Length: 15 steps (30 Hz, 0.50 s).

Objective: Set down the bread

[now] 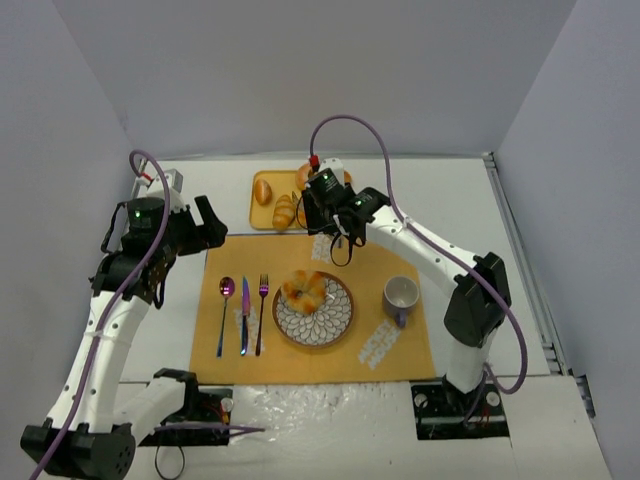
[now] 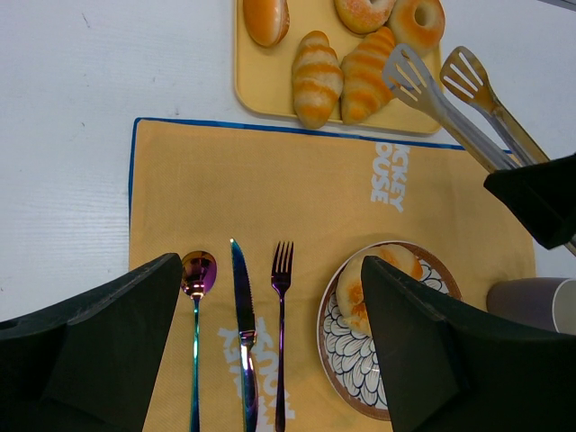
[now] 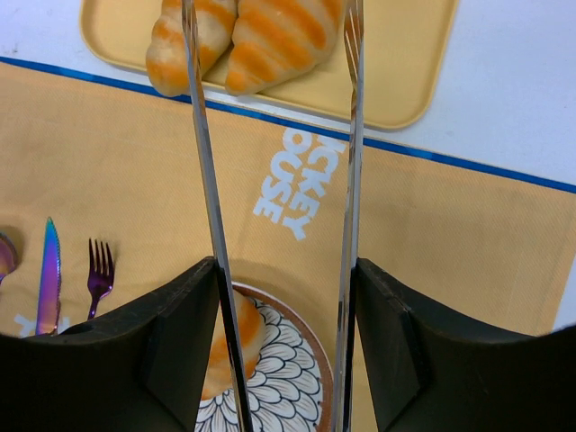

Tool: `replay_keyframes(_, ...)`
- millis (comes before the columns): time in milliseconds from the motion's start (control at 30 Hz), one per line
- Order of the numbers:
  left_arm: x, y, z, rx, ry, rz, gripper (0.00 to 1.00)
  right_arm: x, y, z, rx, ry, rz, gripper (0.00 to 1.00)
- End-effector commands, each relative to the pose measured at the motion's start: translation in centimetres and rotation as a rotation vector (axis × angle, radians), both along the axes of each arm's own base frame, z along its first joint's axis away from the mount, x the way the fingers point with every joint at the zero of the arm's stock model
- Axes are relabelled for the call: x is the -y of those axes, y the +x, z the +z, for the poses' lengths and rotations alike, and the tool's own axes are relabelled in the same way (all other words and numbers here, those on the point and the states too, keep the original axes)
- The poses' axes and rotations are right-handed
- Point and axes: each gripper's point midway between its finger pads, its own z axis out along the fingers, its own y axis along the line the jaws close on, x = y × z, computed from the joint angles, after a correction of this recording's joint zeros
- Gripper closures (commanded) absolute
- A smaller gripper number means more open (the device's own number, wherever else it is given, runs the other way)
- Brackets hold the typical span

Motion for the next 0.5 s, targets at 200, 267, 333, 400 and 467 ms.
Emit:
replay_keyframes(200, 0.2, 1.1, 2.2, 0.083, -0.014, -0.008, 0.23, -1.6, 5.0, 1.2, 0.035, 0.119, -0.024, 0.44)
replay_keyframes(267, 0.2, 1.1, 2.2, 0.083, -0.014, -0.007, 0.23, -1.8, 5.3, 0.9, 0.030, 0.127, -0.021, 0.45)
replay_keyframes(333, 0.2, 1.1, 2.1, 0.082, -0.013, -0.005, 0.23, -1.8, 5.7, 0.5, 0.023, 0.129, -0.022, 0.45)
replay_keyframes(400, 0.2, 1.1, 2.1, 0.084, -0.013, -0.005, 0.23, -1.9, 5.8, 0.0, 0.013, 0.127, -0.021, 0.45)
replay_keyframes(467, 0.2, 1.1, 2.1, 0.082, -0.013, -0.005, 0.23, -1.9, 5.9, -0.3, 0.009, 0.126, -0.021, 0.45)
